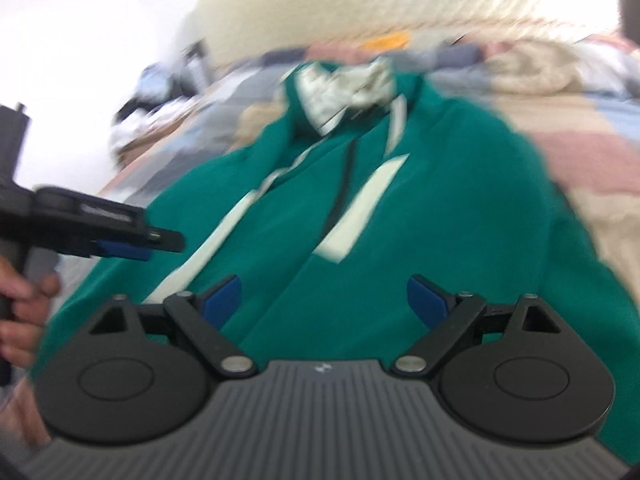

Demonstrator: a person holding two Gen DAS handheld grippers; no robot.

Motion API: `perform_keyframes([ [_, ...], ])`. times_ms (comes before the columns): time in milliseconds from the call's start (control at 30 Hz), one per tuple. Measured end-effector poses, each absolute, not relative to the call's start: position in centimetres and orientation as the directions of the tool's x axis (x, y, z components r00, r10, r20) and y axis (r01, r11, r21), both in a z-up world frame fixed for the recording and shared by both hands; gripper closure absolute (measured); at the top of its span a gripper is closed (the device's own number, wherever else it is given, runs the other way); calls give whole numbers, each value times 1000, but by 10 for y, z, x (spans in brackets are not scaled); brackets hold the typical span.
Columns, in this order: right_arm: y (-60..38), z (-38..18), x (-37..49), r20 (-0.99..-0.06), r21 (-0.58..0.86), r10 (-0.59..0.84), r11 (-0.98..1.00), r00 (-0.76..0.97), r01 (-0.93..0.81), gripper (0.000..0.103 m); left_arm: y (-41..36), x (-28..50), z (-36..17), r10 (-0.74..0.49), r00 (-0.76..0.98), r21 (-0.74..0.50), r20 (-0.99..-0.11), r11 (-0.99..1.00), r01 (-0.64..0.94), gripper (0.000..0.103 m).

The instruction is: Fold large clothes

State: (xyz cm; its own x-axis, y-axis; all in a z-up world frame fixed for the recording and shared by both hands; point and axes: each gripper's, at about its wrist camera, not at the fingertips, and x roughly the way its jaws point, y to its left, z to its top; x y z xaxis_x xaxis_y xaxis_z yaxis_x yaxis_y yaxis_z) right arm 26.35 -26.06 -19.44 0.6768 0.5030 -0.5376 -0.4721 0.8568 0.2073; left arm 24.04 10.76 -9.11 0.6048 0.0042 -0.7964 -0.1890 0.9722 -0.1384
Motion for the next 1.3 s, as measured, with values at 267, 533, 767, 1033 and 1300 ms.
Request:
perform_keyframes([
  [267, -207, -227, 229, -687, -35, 451, 763, 570, -645, 14, 101, 211, -123, 142, 588, 63, -797, 986, -153, 53],
  [533, -225, -215, 230, -650, -78, 375, 832, 661, -550, 84, 140, 207, -101, 160, 645, -33, -747, 960, -277, 97],
  [767, -296, -172, 262, -555, -14, 243, 954, 796, -301, 88, 219, 208, -72, 273, 688, -164, -672, 851, -498, 97],
  [1033, -394, -128, 323, -424, 14, -28, 999, 905, 38, 91, 294, 217, -66, 509, 627, -160, -590, 687, -709, 97],
  [1300, -474, -166, 363, -403, 110, -331, 908, 853, 404, 91, 345, 225, -81, 601, 552, -129, -579, 600, -789, 97],
])
